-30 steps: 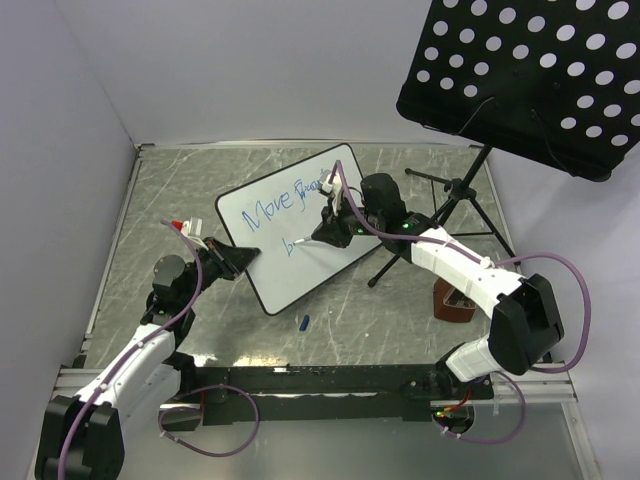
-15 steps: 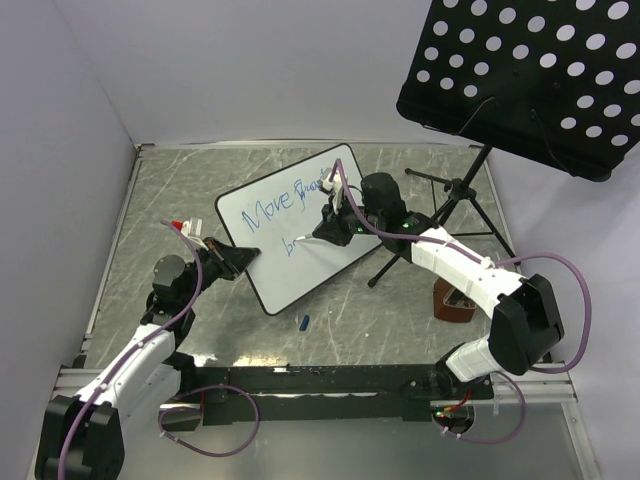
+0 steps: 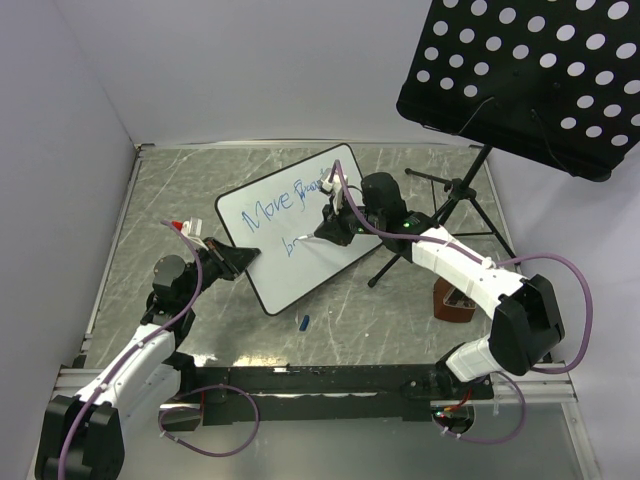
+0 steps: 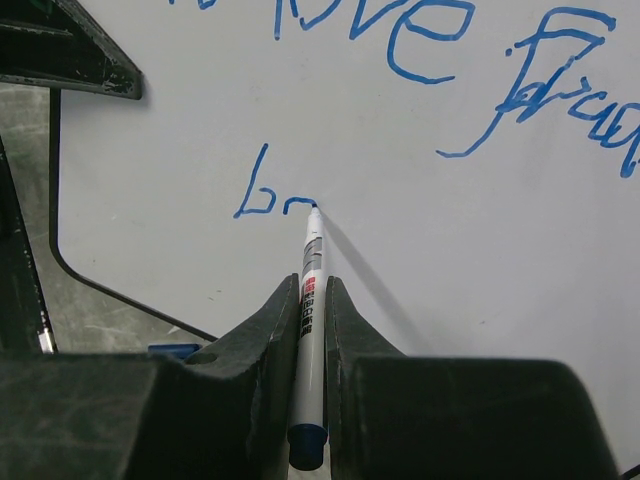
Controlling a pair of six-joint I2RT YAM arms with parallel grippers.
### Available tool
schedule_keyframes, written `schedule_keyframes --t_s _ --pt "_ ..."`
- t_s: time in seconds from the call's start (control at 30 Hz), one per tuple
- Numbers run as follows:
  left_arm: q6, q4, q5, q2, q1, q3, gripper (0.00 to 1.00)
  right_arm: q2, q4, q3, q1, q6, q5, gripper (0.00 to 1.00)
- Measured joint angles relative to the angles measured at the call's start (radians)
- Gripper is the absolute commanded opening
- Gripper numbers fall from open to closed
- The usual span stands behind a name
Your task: Write a sentence on the whiteboard
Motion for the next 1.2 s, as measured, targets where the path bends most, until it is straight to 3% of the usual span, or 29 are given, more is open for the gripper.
schedule_keyframes --t_s 1.2 --pt "0.001 0.014 0.003 0.007 -0.002 0.000 0.01 0.006 -0.056 0.056 0.032 0.039 -0.010 0.00"
